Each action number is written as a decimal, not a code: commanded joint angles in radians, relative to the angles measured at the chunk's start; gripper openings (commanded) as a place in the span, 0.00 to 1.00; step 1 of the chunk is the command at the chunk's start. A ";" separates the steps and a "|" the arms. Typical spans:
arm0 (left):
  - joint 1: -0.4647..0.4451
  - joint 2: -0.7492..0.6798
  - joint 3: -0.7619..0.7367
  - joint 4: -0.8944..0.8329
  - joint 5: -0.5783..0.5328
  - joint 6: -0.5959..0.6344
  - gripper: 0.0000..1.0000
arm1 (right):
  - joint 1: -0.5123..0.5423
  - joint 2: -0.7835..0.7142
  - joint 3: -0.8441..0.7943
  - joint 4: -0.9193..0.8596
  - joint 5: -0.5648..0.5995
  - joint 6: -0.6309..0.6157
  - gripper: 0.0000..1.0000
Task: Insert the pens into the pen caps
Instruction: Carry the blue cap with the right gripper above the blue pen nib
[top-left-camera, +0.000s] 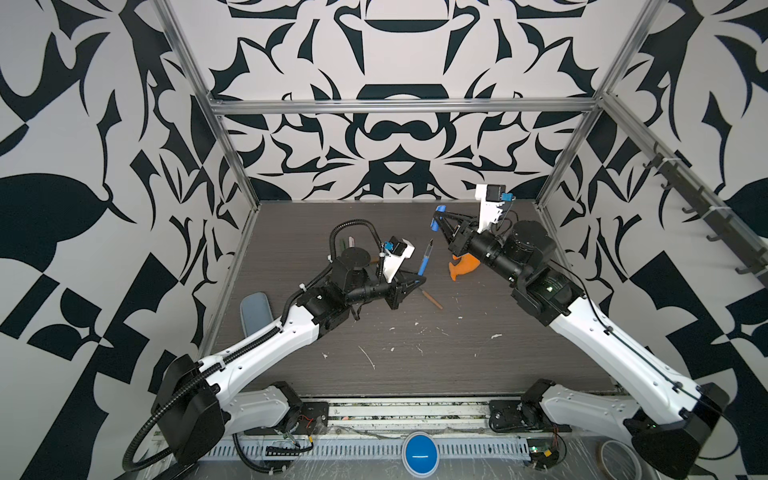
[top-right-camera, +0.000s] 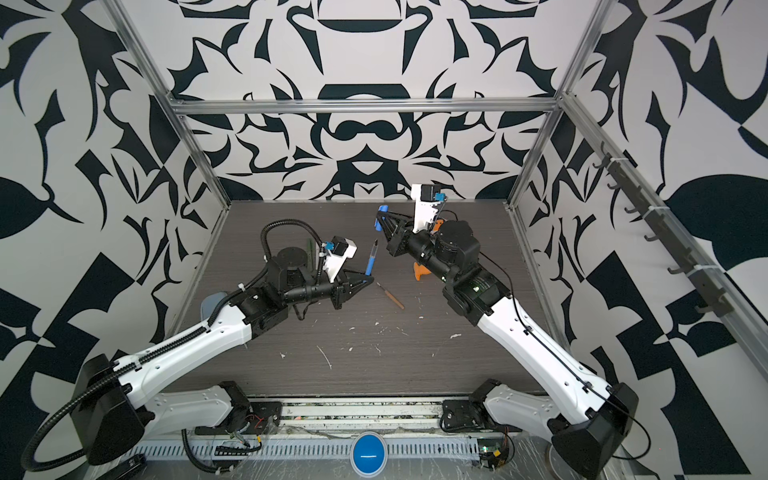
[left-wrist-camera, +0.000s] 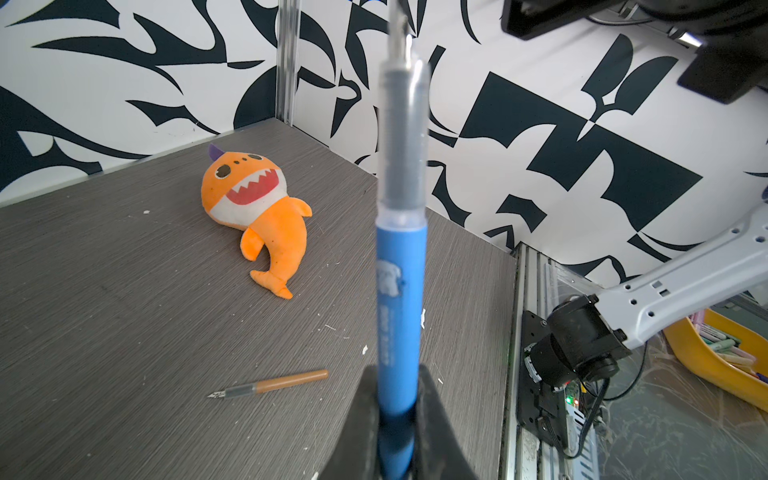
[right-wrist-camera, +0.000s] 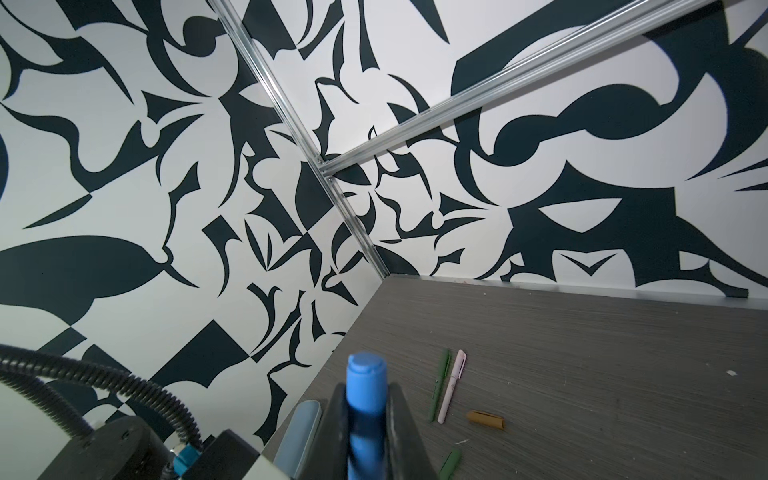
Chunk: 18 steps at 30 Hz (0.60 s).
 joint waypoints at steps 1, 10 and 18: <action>-0.004 -0.023 0.010 0.007 0.010 0.010 0.00 | 0.016 -0.031 0.021 0.055 0.017 0.001 0.11; -0.004 -0.024 0.010 0.007 0.008 0.007 0.00 | 0.018 -0.058 -0.021 0.028 0.048 -0.010 0.11; -0.004 -0.020 0.012 0.005 0.004 0.007 0.00 | 0.018 -0.052 -0.035 0.025 0.029 0.008 0.10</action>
